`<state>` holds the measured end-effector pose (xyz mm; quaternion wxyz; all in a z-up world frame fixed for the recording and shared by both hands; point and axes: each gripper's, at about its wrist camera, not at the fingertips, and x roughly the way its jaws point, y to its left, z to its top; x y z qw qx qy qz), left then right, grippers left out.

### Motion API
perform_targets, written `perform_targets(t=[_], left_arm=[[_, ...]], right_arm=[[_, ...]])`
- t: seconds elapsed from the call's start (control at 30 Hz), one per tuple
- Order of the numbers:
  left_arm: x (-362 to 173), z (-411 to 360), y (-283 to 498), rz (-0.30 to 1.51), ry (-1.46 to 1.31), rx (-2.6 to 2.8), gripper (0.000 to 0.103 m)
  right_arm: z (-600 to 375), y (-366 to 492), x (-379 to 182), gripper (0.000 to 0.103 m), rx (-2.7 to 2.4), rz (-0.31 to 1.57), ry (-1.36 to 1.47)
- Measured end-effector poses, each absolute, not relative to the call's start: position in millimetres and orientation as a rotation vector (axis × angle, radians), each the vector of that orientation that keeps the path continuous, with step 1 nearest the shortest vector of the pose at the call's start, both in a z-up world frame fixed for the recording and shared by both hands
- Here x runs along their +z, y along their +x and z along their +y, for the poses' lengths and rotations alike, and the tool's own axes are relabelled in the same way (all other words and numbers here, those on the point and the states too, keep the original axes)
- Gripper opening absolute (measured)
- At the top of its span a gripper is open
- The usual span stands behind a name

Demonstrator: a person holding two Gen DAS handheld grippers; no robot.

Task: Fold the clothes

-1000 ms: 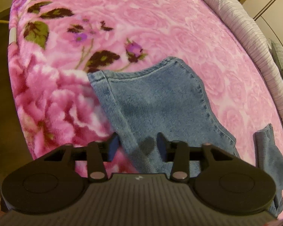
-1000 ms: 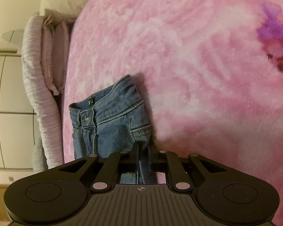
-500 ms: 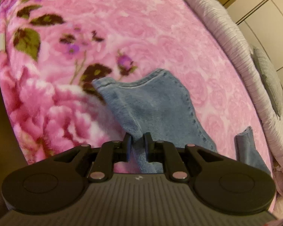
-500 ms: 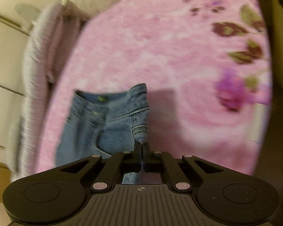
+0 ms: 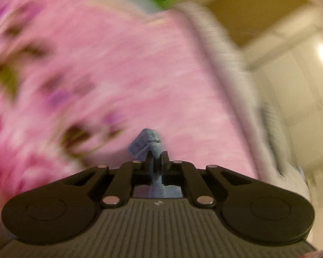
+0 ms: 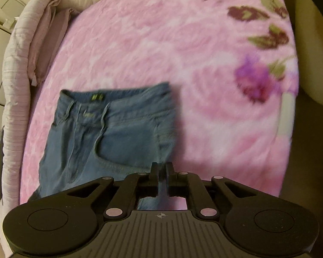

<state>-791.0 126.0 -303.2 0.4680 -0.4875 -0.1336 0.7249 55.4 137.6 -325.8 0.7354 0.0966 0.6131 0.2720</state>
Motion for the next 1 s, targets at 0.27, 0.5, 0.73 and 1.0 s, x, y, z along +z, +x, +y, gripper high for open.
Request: perform_targets(t=[0.27, 0.5, 0.73, 1.0], left_arm=[[-351.2, 133.6, -778.9, 0.439, -1.096, 1.894, 0.009], [-333.7, 134.0, -775.3, 0.491, -1.004, 2.008, 0.021], [-319.1, 116.2, -778.6, 0.295, -1.163, 2.171, 0.02], [-332.9, 149.0, -677.2, 0.52, -1.227, 1.76, 0.02]], right_arm=[[161.0, 25.2, -314.3, 0.052, 0.642, 1.284, 0.143], [174.9, 11.4, -293.0, 0.052, 0.686, 1.148, -0.101], [193.7, -14.1, -288.6, 0.052, 0.849, 1.044, -0.233], [191.9, -4.3, -310.4, 0.052, 0.805, 1.171, -0.351]])
